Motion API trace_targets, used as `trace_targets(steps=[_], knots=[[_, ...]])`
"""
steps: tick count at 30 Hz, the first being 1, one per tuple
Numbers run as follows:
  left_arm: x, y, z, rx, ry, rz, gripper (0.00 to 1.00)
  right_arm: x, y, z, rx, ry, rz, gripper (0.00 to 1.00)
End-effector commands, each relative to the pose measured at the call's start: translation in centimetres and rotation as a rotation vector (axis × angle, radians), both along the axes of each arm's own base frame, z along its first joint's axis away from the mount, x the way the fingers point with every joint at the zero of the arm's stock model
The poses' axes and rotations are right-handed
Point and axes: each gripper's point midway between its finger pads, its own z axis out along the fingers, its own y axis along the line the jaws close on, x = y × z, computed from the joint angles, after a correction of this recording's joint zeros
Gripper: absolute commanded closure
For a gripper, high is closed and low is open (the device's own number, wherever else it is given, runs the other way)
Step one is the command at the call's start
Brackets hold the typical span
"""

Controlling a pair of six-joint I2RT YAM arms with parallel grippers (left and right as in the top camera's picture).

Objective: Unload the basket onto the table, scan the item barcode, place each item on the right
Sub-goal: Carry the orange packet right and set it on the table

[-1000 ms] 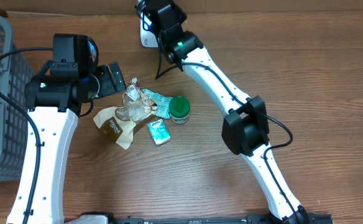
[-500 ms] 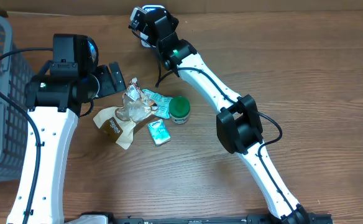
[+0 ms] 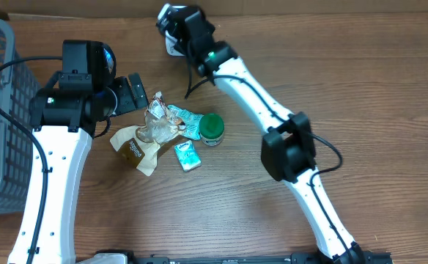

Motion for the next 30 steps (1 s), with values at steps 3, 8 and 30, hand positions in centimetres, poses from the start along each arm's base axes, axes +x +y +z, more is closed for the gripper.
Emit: trace_targets(steps=[3,8,30], knots=[[0.2,0.4,0.7,0.022,-0.02,-0.007,0.0,-3.1,-5.5,15.4,0.492,0.04,-0.2,0.96],[0.2,0.4,0.7,0.022,-0.02,-0.007,0.0,-9.4,-10.1,19.8,0.738,0.32,-0.25,0.96],[0.2,0.4,0.7,0.022,-0.02,-0.007,0.0,-18.6,-32.1,0.6,0.769,1.082,-0.974,0.96]])
